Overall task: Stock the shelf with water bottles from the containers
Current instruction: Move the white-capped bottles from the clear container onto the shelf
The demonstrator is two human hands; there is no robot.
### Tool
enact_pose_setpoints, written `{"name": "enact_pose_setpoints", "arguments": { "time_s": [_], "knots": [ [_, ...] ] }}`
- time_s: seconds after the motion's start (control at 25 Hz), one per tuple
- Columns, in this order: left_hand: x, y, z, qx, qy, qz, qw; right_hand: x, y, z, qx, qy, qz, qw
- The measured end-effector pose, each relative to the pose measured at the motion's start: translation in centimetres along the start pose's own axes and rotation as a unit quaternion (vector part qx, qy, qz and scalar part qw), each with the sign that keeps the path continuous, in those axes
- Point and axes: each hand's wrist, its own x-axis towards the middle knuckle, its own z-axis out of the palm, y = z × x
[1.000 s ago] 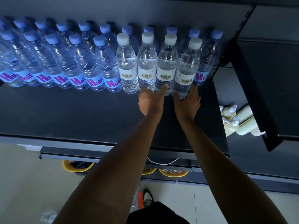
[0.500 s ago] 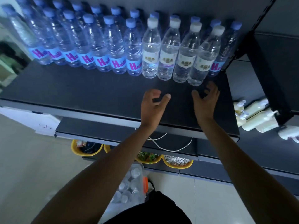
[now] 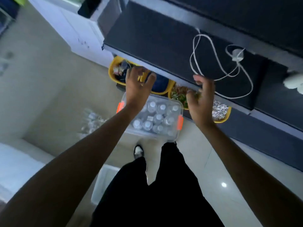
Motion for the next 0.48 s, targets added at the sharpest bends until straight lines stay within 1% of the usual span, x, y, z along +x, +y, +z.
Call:
{"name": "enact_pose_setpoints", "arguments": {
  "time_s": [0.08,0.16,0.2,0.28,0.36,0.44,0.48],
  "knots": [
    [-2.3,-6.2,-2.0,0.039,-0.015,-0.024,0.999,-4.1,2.1,4.0,-0.016,-0.055,0.002,0.998],
    [-4.9,-11.7,-3.4,0.101,-0.021,-0.055,0.993,-7.9,4.8,7.4,-0.048,-0.100,0.020,0.994],
    [-5.8,-14.0,-3.5,0.141,-0.030,-0.066,0.987,-9.0,6.0,8.7,-0.071,-0.117,0.023,0.990],
    [-7.7,-18.8,-3.4,0.203,-0.070,-0.097,0.972,-11.4,9.2,11.8,-0.108,-0.182,0.035,0.977],
    [-9.1,-22.3,-3.2,0.269,-0.125,-0.146,0.944,-13.2,11.4,14.0,-0.149,-0.270,0.056,0.949],
    [-9.7,-25.7,-2.3,0.348,-0.179,-0.188,0.901,-14.4,13.5,16.6,-0.203,-0.354,0.066,0.911],
    [-9.8,-27.1,-1.7,0.380,-0.201,-0.195,0.882,-14.9,14.4,17.7,-0.235,-0.381,0.064,0.892]
  ]
}}
